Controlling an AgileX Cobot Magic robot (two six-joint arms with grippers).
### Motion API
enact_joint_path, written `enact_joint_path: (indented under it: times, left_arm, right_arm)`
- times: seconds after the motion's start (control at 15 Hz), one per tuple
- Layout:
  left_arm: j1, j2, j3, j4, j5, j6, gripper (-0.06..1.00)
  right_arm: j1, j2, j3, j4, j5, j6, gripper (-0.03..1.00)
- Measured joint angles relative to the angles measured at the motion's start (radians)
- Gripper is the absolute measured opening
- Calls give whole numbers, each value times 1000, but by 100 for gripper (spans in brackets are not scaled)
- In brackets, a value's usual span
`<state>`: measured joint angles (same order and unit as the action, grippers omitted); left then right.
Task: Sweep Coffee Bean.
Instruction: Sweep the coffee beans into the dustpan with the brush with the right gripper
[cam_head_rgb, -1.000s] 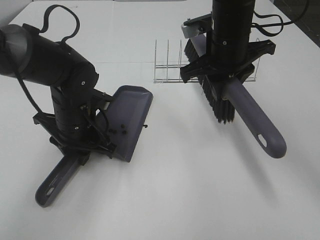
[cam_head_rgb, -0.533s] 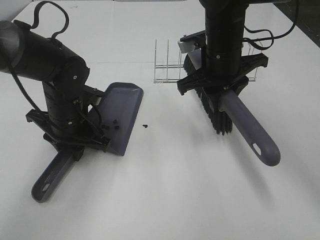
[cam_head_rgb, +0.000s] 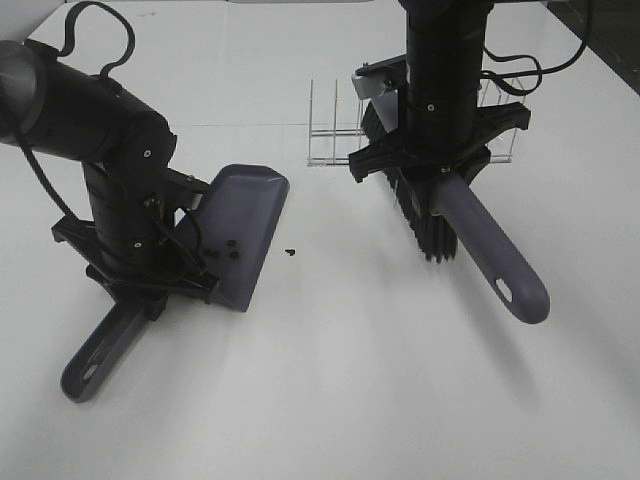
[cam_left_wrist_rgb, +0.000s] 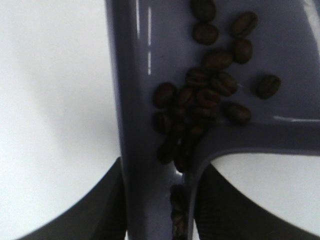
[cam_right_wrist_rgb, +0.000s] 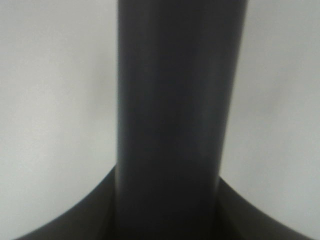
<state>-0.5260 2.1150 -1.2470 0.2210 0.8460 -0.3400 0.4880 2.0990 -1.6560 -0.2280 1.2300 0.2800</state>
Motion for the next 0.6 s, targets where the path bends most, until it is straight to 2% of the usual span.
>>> enact_joint_path:
  times: [0.33,0.6]
  left_arm:
    - [0,3,0,1,1,7,31]
    - [0,3,0,6,-5,13,31]
  right_arm:
    - [0,99,-115,6,0,1,26]
    - [0,209,-198,91,0,1,26]
